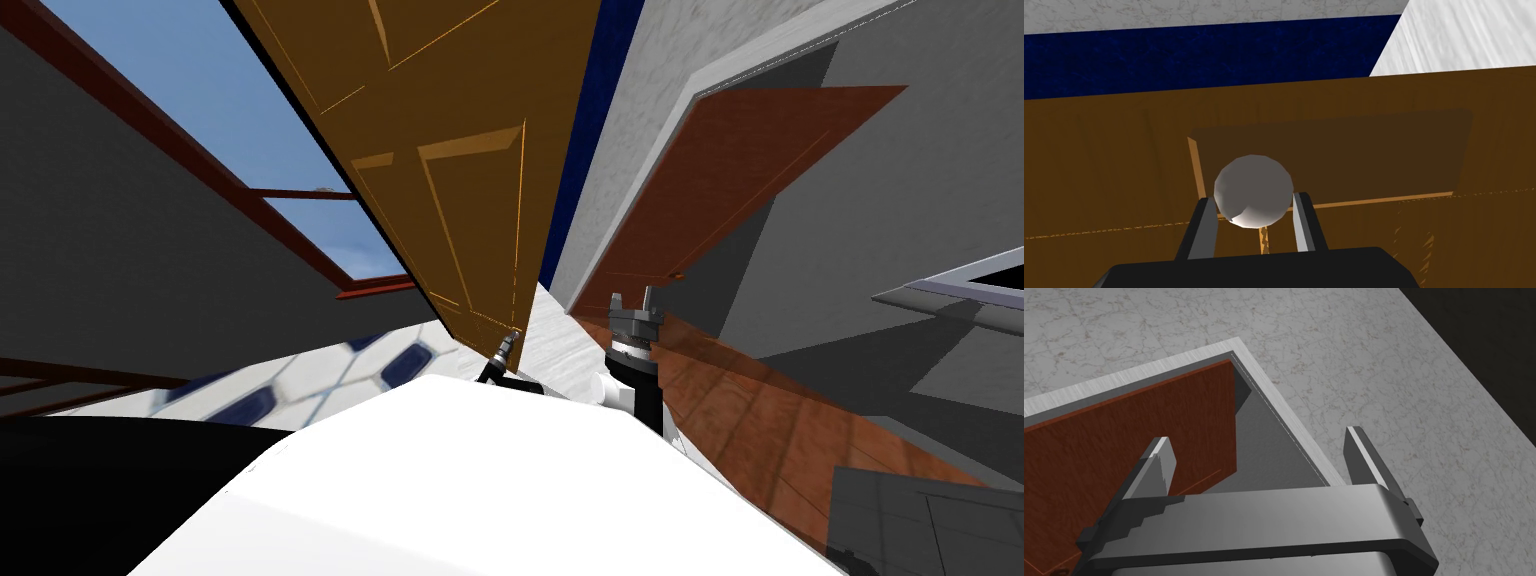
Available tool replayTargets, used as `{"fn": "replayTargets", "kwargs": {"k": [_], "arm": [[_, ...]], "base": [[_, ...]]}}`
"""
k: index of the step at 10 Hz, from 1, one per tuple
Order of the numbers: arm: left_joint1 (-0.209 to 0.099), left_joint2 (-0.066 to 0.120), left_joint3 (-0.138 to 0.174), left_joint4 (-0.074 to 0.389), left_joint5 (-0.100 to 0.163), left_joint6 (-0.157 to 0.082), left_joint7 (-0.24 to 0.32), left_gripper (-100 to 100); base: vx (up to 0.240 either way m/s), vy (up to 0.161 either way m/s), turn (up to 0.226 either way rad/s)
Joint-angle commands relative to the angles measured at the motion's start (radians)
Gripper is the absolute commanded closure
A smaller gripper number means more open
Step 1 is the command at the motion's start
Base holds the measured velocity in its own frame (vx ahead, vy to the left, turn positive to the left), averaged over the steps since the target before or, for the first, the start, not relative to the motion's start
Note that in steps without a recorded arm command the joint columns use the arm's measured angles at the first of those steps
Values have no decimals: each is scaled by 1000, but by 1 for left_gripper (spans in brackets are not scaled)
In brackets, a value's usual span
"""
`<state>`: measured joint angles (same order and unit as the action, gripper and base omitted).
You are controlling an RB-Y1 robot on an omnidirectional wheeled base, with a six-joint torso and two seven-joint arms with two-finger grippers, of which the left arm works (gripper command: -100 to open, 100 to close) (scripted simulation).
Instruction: Push the door open
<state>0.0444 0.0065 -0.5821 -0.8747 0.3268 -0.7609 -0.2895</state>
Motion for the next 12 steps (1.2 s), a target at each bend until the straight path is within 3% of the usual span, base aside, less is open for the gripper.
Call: {"fn": "replayTargets", "kwargs": {"k": [1,4,5,8,12], "arm": [[3,2,-1,3,0,2,-1,100],[3,2,-1,3,0,2,-1,100],[-1,20,23,9,5,0,0,100],[-9,31,62,18,12,-5,1,100],[-20,19,114,29,23,-12,3,100]], "base": [[-26,15,-10],[-9,3,2],[88,-76,46],[161,-143,81],[158,-145,69]]}}
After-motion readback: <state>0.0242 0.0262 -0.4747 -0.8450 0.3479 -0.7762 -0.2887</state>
